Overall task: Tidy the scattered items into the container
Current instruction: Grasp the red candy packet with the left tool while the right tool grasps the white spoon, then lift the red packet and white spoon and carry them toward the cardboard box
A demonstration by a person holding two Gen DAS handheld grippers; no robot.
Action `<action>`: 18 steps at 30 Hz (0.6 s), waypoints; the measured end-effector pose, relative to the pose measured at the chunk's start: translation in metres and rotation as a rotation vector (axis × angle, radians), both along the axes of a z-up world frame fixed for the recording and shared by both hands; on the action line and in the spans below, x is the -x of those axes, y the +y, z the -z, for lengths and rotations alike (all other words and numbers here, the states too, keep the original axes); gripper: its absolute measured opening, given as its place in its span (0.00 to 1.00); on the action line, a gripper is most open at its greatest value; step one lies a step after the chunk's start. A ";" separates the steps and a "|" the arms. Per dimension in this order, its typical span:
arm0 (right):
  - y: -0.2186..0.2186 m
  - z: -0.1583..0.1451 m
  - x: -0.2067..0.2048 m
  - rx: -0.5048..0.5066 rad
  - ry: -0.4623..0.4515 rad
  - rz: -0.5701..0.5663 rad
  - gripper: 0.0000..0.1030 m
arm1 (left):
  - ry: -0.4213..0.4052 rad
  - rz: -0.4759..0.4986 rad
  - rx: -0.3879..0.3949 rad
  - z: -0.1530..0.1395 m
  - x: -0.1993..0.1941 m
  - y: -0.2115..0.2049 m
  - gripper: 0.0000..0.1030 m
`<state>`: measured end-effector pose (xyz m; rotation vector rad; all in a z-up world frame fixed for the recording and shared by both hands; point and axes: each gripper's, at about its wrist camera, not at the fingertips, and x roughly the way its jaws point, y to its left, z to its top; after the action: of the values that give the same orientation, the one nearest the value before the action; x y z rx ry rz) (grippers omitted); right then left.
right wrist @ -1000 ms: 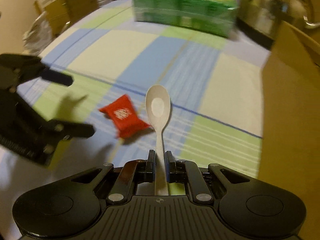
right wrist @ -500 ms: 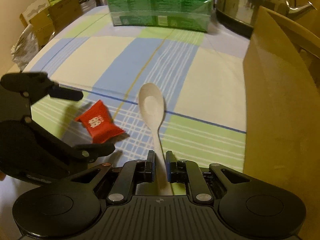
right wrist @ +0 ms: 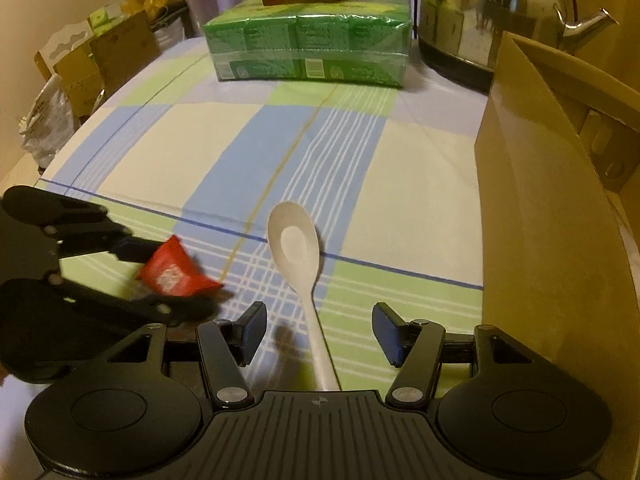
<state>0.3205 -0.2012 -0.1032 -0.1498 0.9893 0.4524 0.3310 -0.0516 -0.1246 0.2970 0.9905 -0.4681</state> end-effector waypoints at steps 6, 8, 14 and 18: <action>0.020 0.004 -0.007 -0.016 -0.018 -0.064 0.54 | -0.018 -0.030 -0.019 -0.007 0.006 0.025 0.39; 0.027 0.007 -0.010 -0.013 -0.033 -0.079 0.54 | -0.015 -0.040 -0.011 -0.008 0.005 0.031 0.39; 0.031 0.020 -0.023 -0.019 -0.090 -0.066 0.54 | -0.004 -0.043 0.010 -0.007 0.009 0.043 0.39; 0.025 0.026 -0.030 -0.047 -0.092 -0.053 0.54 | -0.004 -0.047 0.028 -0.007 0.009 0.046 0.39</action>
<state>0.3506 -0.1757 -0.1290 -0.1533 0.8855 0.5127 0.3222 -0.0052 -0.1173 0.2488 0.9836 -0.4387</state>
